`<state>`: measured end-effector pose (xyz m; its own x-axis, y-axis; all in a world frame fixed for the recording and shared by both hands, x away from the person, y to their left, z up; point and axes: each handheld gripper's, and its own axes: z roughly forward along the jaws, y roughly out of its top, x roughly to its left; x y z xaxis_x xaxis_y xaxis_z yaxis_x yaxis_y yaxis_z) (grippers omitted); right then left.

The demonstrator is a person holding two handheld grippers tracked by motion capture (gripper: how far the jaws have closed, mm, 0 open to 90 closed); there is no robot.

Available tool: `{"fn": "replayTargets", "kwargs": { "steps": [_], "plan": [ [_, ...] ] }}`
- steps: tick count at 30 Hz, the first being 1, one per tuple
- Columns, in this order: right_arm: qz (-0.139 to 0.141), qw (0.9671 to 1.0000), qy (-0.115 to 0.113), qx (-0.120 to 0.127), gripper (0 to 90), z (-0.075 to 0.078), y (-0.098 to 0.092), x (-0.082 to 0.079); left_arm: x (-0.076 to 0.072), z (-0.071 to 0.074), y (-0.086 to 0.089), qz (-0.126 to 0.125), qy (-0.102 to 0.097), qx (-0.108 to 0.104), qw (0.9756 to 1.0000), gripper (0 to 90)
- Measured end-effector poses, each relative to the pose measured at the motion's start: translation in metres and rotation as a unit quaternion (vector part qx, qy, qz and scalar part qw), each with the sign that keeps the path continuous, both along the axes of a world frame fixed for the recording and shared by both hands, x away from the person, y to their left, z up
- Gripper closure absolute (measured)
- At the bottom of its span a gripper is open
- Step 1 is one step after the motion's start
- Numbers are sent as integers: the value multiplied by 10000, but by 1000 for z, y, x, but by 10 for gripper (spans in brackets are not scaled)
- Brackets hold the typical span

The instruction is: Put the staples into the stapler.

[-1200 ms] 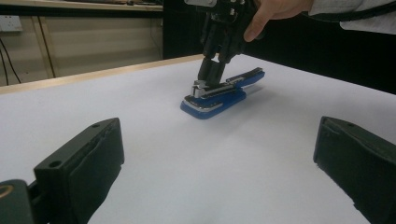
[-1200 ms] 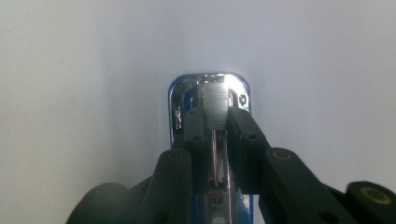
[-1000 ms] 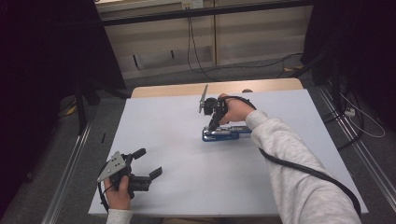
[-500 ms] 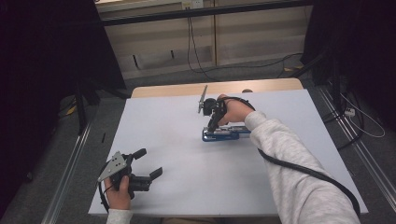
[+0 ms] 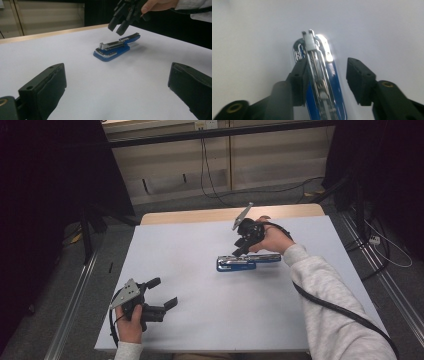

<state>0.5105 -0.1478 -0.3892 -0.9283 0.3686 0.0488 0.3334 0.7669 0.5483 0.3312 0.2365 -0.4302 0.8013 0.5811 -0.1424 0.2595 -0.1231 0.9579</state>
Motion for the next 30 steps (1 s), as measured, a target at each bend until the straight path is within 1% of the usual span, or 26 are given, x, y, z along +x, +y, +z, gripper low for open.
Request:
{"fn": "replayTargets", "kwargs": {
  "steps": [1, 2, 3, 4, 5, 6, 7, 8, 9, 10, 11, 12, 13, 14, 17, 19, 20, 21, 22, 23, 24, 25, 26, 28, 29, 30],
  "plan": [
    [0, 10000, 0, 0, 505, 0, 0, 0, 0, 0, 0, 0, 0, 0, 10000, 18],
    [-157, 9997, -4, 176, 485, -2, -13, -3, 3, 2, -4, -44, 42, -22, 10000, 18],
    [-157, 9997, -4, 176, 485, -2, -13, -3, 3, 2, -4, -44, 42, -22, 10000, 19],
    [-333, 9990, -49, 285, 443, -4, -25, -7, 6, 3, -8, -37, 96, 47, 9999, 19],
    [-366, 9988, -32, 314, 441, -5, -29, -9, 8, 3, -10, -56, 133, 88, 9999, 19],
    [-435, 9985, -35, 329, 419, -6, -34, -11, 10, 3, -13, -65, 220, 76, 9997, 19],
    [-545, 9978, -80, 370, 387, -7, -41, -13, 11, 3, -15, -76, 258, 92, 9996, 19],
    [-613, 9971, -44, 443, 383, -9, -46, -14, 12, 3, -17, -87, 283, 102, 9995, 19],
    [-670, 9967, -27, 463, 377, -9, -49, -16, 12, 3, -17, -87, 283, 102, 9995, 19],
    [-775, 9959, -45, 458, 343, -11, -54, -18, 15, 3, -22, -119, 398, 168, 9990, 19],
    [-830, 9955, -56, 462, 318, -11, -56, -19, 15, 3, -22, -119, 398, 168, 9990, 20],
    [-898, 9945, -39, 529, 305, -13, -61, -20, 18, 2, -26, -162, 444, 207, 9987, 20],
    [-950, 9939, -22, 564, 304, -14, -63, -22, 20, 2, -30, -162, 533, 263, 9981, 20],
    [-999, 9932, -77, 591, 290, -14, -67, -24, 22, 2, -32, -144, 562, 287, 9979, 21],
    [-1096, 9912, -86, 739, 256, -17, -74, -30, 26, 3, -36, -167, 602, 272, 9977, 22],
    [-1153, 9904, -157, 746, 222, -17, -79, -32, 29, 3, -40, -177, 613, 301, 9975, 22],
    [-1200, 9898, -155, 745, 213, -18, -81, -34, 33, 2, -43, -168, 651, 291, 9973, 23],
    [-1225, 9896, -197, 725, 209, -18, -83, -34, 35, 2, -45, -160, 694, 291, 9970, 23],
    [-1266, 9891, -217, 721, 202, -18, -85, -36, 37, 2, -47, -139, 724, 352, 9967, 23],
    [-1266, 9891, -217, 721, 202, -18, -85, -36, 37, 2, -47, -139, 724, 352, 9967, 23],
    [-1371, 9872, -218, 786, 186, -20, -90, -38, 40, 1, -51, -40, 754, 433, 9962, 24],
    [-1412, 9866, -207, 787, 180, -20, -91, -39, 40, 1, -51, -40, 754, 433, 9962, 26],
    [-1470, 9856, -232, 803, 174, -21, -94, -42, 45, 1, -55, -88, 784, 511, 9956, 29],
    [-1548, 9838, -280, 862, 172, -23, -98, -47, 48, 0, -59, -52, 794, 626, 9949, 34],
    [-1600, 9825, -301, 906, 171, -24, -99, -49, 50, -1, -62, -41, 811, 558, 9951, 34],
    [-1634, 9811, -313, 986, 170, -25, -102, -52, 51, -2, -63, -60, 817, 559, 9951, 36]
  ]
}}
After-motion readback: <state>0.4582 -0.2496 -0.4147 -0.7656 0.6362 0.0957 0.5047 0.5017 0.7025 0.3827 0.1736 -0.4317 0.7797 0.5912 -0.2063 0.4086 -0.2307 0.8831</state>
